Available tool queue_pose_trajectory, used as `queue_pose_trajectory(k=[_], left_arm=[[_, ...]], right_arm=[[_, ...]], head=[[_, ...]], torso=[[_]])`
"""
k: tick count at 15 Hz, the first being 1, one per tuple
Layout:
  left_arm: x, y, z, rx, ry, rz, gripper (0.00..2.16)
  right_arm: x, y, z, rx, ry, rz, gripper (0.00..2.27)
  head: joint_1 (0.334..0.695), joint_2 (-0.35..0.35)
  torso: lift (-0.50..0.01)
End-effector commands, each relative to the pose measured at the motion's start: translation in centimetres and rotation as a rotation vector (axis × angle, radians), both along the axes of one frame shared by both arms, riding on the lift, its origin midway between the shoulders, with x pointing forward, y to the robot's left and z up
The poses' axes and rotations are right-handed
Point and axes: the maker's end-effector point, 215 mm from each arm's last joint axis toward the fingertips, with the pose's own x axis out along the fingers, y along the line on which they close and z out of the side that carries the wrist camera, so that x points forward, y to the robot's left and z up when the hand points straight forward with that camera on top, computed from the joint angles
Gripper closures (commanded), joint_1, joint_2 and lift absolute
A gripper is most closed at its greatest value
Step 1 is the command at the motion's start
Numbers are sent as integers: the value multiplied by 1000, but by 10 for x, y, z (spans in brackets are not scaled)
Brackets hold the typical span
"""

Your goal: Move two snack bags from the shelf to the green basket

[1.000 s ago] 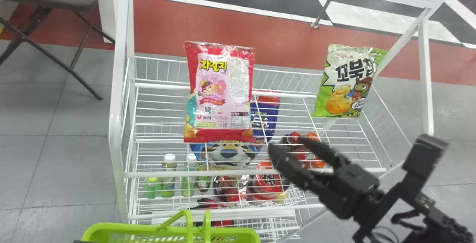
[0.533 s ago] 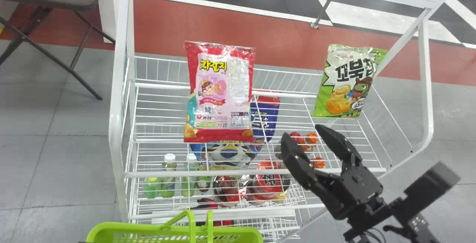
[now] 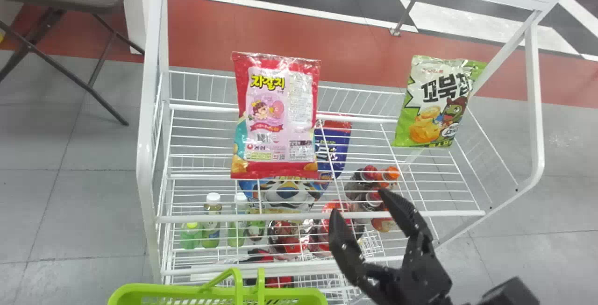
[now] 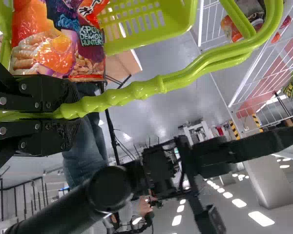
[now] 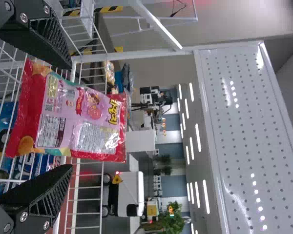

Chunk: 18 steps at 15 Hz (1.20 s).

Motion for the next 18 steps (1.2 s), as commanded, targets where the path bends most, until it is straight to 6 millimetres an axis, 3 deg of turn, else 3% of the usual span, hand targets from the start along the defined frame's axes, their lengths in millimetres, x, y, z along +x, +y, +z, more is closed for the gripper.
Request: queue_pose_trajectory(k=[1,5,10,18], left_arm=[[-3,4,-3,8,10,6,2111],[-4,8,-4,16,15,17,2111],[-4,8,-3,15,15,17,2111],[-3,10,-4,25,6,18,2111]], right_arm=[[-9,6,-15,16,25,-1,93],[-6,0,-12,33,73,-44,97],[-7,12,-6,62,113,-27,110],[-8,12,-3,66,134,-30,113]], head=[[695,-350],[695,-350],[695,-350],[695,-350]], torso=[[-17],[-17],[-17],[-17]])
